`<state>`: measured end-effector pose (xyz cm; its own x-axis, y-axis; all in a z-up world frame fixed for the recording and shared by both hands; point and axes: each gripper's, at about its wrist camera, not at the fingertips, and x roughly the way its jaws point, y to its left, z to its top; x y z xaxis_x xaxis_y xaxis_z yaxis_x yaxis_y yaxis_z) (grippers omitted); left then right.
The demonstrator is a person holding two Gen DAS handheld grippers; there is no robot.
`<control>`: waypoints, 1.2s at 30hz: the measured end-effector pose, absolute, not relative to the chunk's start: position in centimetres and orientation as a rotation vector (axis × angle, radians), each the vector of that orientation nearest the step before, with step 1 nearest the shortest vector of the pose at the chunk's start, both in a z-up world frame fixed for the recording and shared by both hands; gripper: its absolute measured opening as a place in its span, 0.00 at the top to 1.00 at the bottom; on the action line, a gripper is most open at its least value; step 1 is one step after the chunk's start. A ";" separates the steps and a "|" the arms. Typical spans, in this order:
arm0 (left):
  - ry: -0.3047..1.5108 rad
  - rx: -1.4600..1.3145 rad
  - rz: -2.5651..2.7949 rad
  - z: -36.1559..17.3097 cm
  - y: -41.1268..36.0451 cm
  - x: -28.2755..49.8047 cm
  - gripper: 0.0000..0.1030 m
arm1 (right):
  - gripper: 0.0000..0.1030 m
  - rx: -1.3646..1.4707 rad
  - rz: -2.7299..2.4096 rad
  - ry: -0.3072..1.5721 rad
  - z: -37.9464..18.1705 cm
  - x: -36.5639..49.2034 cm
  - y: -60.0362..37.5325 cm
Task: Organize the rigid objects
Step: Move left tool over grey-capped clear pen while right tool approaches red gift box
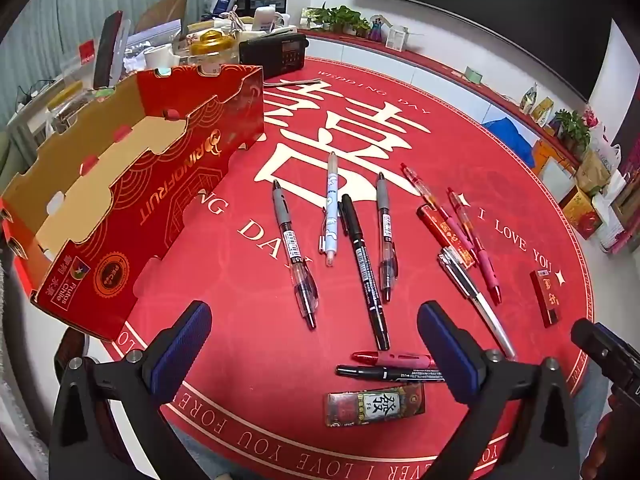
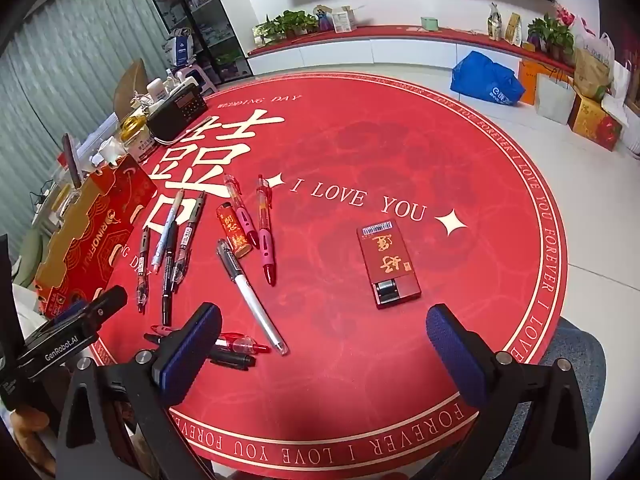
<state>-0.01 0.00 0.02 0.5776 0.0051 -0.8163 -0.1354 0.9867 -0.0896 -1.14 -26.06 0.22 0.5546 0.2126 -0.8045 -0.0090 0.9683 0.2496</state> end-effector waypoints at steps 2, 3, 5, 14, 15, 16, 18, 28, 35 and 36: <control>0.942 -0.141 0.089 0.1 0.1 0.0 0.00 | 0.00 0.228 0.134 0.978 0.5 -1.1 -25.9; 0.939 -0.140 0.094 0.0 0.3 0.0 0.00 | 0.00 0.244 0.140 0.988 0.7 -1.0 -25.9; 0.963 -0.133 0.111 0.1 0.1 0.0 0.00 | 0.00 0.257 0.149 0.997 0.8 -0.9 -26.1; 1.003 -0.170 0.175 -1.0 2.7 0.6 0.00 | 0.00 0.284 0.144 1.036 -1.1 -0.9 -26.5; 1.011 -0.172 0.181 -1.2 2.8 0.7 0.00 | 0.00 0.286 0.145 1.039 -1.2 -0.9 -26.5; 1.020 -0.172 0.187 -1.4 3.0 0.9 0.00 | 0.00 0.286 0.147 1.039 -1.3 -0.8 -26.6; 1.030 -0.175 0.193 -1.7 3.0 1.2 0.00 | 0.00 0.285 0.142 1.044 -1.5 -0.8 -26.6; 1.058 -0.183 0.252 -2.6 3.3 3.3 0.00 | 0.00 0.288 0.113 1.067 -2.2 0.0 -27.5; 1.056 -0.112 0.339 -3.6 3.9 5.2 0.00 | 0.00 0.291 0.114 1.079 -2.6 0.6 -27.6; 1.062 -0.099 0.340 -3.9 3.8 5.5 0.00 | 0.00 0.290 0.116 1.083 -2.7 0.7 -27.5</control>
